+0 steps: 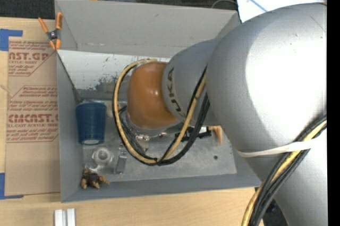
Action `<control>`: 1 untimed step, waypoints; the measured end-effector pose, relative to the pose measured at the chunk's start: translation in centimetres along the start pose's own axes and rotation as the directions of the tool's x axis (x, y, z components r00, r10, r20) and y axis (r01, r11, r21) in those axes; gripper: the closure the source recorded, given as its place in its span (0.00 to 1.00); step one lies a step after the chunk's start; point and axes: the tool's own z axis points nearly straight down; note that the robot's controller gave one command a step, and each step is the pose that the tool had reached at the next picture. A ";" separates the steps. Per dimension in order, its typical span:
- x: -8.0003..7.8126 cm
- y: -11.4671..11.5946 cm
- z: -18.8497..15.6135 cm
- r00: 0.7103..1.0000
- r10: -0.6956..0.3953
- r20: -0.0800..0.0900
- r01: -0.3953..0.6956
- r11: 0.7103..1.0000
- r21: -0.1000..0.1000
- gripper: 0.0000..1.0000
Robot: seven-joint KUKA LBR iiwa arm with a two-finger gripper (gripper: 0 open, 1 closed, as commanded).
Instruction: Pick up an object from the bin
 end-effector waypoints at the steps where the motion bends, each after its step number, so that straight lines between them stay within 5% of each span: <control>1: -0.1 2.8 0.0 0.987 0.163 0.001 -0.163 0.987 0.003 0.00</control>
Offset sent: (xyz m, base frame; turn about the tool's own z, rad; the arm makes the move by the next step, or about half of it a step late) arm -0.0174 0.0170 0.0963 0.0748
